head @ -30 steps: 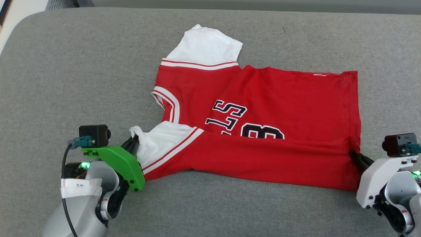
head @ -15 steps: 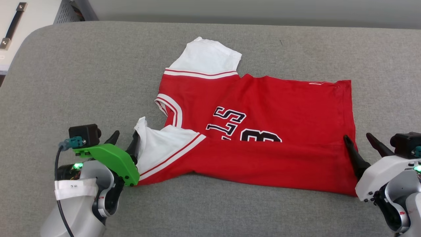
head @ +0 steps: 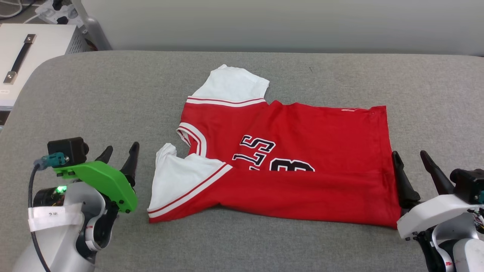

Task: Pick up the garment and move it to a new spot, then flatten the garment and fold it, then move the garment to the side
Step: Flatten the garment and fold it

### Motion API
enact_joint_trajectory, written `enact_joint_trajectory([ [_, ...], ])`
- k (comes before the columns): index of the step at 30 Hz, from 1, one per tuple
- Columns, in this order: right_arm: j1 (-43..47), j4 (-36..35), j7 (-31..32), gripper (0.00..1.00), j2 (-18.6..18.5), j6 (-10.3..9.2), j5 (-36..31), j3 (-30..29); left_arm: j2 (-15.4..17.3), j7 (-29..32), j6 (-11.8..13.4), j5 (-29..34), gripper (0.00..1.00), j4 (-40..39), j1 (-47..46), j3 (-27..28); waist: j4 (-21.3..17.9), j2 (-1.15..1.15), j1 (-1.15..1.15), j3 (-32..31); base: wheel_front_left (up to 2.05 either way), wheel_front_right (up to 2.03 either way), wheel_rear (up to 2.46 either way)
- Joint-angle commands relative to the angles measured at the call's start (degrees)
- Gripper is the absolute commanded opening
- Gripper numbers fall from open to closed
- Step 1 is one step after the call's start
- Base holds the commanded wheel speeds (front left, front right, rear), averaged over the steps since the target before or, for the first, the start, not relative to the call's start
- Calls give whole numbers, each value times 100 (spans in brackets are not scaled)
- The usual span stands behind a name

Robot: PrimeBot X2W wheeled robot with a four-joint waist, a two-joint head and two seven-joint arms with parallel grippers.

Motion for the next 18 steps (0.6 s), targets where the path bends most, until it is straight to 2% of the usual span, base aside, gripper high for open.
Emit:
enact_joint_trajectory([
  [1, 105, -87, 26, 100, 61, -6, -64, -40, 110, 209, -7, -137, 100, -177, 101, 13, -23, 0, 0, -51, 0, 0, 0],
  [10, 415, -549, 160, 100, 341, -6, -187, -146, 758, 2252, 213, -580, 100, -1181, 396, -422, -199, 0, 0, 51, 0, 0, 0],
  [15, 411, -642, 188, 100, 389, -6, -173, -138, 722, 2572, 259, -606, 100, -1017, 323, -599, -296, 0, 0, 246, 0, 0, 0],
  [18, 388, -677, 204, 100, 398, -6, -151, -122, 626, 2652, 199, -626, 100, -761, 212, -693, -341, 0, 0, 363, 0, 0, 0],
])
